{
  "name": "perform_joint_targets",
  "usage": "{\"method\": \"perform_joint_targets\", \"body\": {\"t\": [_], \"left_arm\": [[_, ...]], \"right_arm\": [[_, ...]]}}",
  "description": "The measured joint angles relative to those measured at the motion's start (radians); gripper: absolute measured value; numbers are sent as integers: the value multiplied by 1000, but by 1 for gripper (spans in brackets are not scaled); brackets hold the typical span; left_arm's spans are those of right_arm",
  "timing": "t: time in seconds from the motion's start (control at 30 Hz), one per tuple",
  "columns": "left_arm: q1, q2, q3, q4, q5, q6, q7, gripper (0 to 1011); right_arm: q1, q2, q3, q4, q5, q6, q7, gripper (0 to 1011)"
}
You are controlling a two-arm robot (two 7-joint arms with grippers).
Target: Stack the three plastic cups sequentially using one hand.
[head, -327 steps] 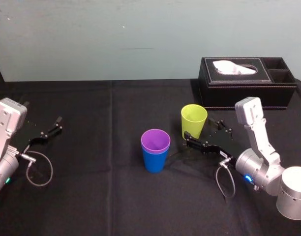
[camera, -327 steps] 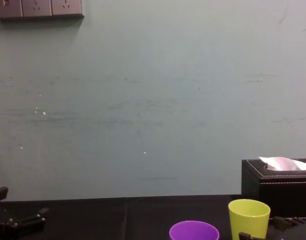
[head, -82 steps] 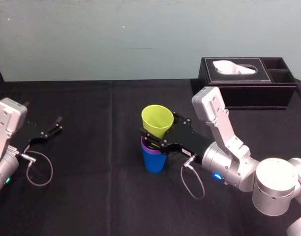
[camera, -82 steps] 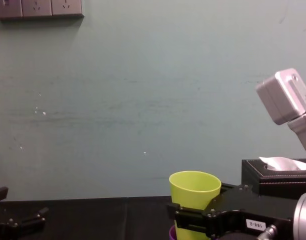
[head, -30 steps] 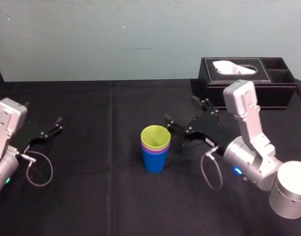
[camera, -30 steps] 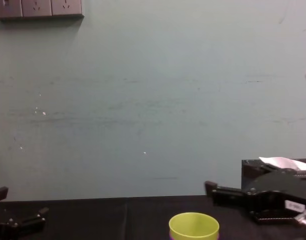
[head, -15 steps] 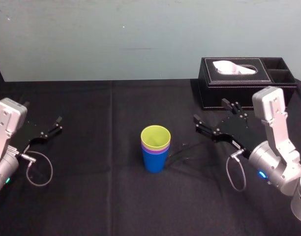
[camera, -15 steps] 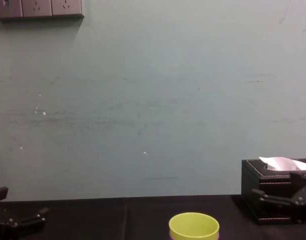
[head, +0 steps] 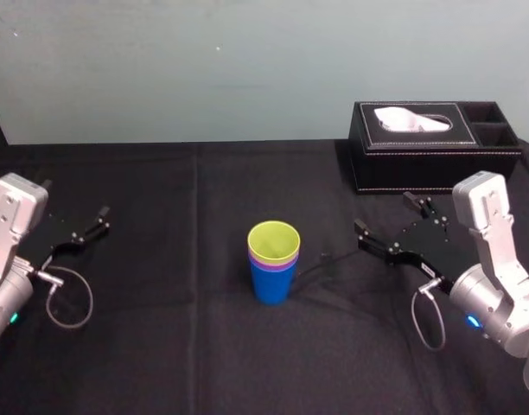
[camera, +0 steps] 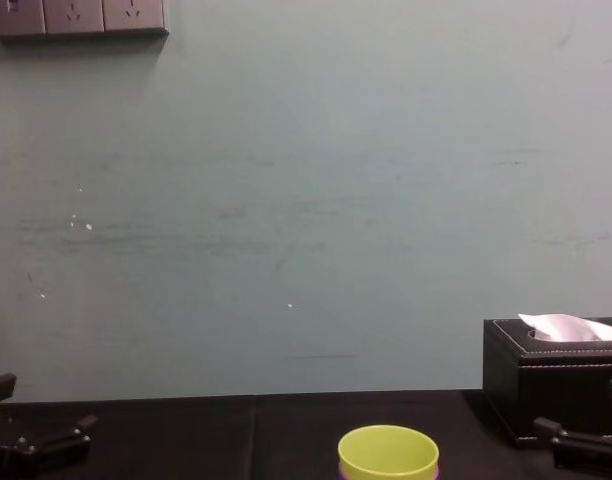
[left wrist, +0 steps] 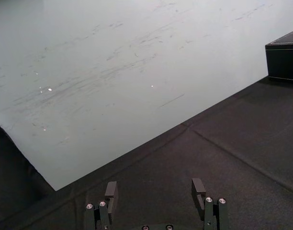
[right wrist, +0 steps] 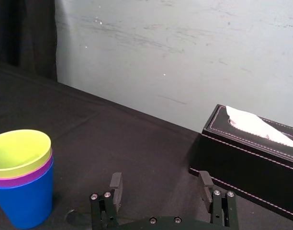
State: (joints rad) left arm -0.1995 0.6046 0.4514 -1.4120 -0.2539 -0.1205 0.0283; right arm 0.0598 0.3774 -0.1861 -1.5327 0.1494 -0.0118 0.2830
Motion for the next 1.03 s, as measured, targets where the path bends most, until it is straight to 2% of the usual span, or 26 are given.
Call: {"method": "perform_joint_targets", "body": {"t": [1.03], "left_arm": [[0, 0, 0, 0, 0, 0, 0, 1010]], "right_arm": [[3, -2, -2, -8, 2, 3, -2, 1003]]}}
